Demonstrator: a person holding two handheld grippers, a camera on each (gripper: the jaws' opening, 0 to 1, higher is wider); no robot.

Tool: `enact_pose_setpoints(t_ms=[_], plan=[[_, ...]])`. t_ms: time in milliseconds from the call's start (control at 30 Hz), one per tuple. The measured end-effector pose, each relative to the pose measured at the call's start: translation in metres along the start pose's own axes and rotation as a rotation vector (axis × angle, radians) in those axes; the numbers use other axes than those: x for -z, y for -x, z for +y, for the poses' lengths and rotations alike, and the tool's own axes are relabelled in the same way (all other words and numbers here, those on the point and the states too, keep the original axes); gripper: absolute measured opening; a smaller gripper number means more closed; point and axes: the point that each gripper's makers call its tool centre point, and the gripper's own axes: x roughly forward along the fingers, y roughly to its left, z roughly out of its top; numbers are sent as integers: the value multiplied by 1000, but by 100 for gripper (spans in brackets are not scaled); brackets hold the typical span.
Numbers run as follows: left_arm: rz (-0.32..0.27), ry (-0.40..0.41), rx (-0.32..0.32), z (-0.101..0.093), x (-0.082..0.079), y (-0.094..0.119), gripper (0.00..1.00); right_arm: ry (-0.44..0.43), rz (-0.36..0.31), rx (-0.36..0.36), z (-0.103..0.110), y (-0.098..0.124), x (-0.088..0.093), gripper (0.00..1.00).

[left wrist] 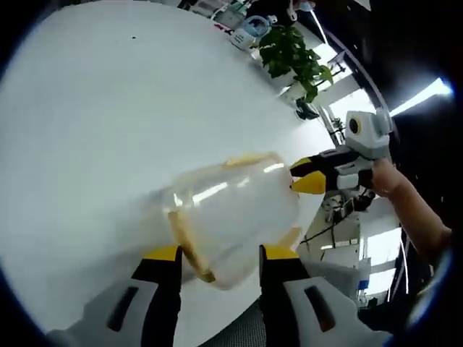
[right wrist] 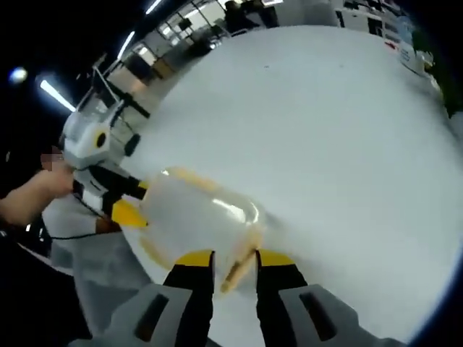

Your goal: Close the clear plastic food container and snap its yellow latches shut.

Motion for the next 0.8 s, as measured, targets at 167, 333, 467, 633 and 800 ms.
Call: enact_pose_setpoints(t_ms=[167,333,467,633,800], plan=[[-12,-108,-63,9,-6,9,46,88,8,24,2,2,-9,17],[-29,-205,-111,13,-18,21,47,188,-24,45,8,6,-29,17],[10,-184,-112,14,-11,23,47,236,-13,21,22,-1,-36,17],[16,-132,-96,18,1,21,48,307,14,3,34,-12,-34,16],[41,-60,-67,21,15,14,48,325,33,-13,43,-18,-33,15]])
